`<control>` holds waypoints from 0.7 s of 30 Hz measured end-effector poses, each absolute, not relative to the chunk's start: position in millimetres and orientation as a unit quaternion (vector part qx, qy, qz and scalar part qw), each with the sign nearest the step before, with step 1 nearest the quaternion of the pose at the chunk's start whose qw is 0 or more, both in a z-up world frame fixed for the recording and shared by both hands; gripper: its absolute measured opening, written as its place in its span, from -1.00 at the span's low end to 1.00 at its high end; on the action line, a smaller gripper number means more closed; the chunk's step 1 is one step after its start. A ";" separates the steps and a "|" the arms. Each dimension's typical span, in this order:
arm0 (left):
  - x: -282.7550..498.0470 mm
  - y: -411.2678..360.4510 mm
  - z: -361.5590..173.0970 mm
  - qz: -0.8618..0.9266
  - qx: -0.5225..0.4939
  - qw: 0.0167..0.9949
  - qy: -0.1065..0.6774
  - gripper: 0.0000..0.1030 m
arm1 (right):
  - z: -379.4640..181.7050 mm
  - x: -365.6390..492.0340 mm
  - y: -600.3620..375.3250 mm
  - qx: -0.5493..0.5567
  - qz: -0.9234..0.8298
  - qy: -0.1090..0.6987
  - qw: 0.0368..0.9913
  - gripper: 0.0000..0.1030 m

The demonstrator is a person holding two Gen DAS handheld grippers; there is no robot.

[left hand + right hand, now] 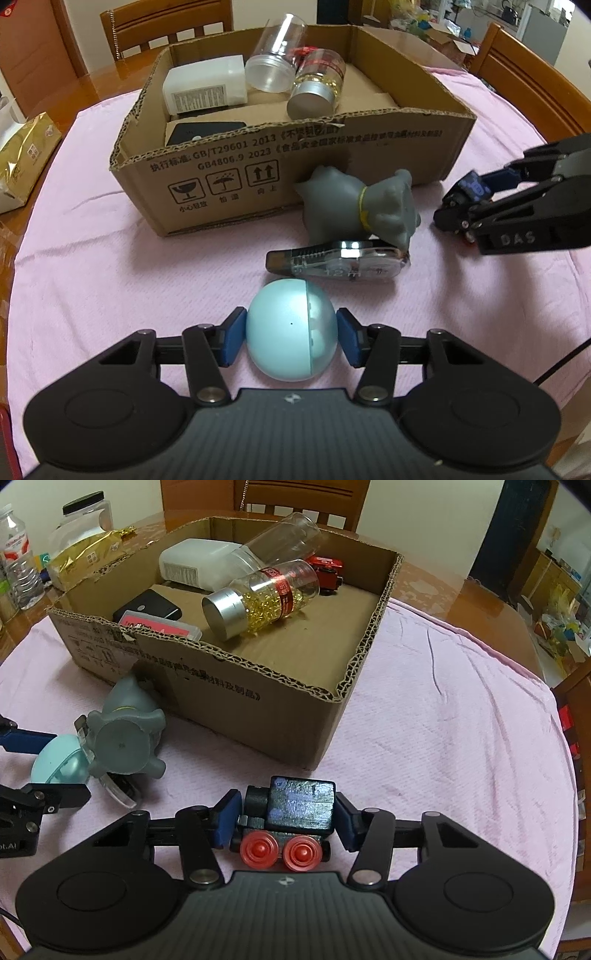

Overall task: Organize rigid objects
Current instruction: 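Close the right gripper on the black toy train while the left gripper closes on the blue ball, then carry the toy train into the box and release it while the left tool lifts the ball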

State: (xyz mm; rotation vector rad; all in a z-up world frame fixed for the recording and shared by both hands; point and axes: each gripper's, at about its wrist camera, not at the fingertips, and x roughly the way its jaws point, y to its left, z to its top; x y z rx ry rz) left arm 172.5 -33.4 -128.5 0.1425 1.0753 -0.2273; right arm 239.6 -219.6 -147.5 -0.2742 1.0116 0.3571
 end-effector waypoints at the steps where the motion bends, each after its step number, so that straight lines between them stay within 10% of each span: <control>1: 172.1 -32.5 -128.1 -0.111 0.068 0.849 0.512 0.00 | -146.0 239.4 -220.4 -0.131 0.172 0.481 0.850 0.12; 21: 161.2 -21.9 -79.5 -0.178 0.124 0.831 0.512 0.00 | -80.7 229.5 -236.4 -0.150 0.239 0.468 0.837 0.09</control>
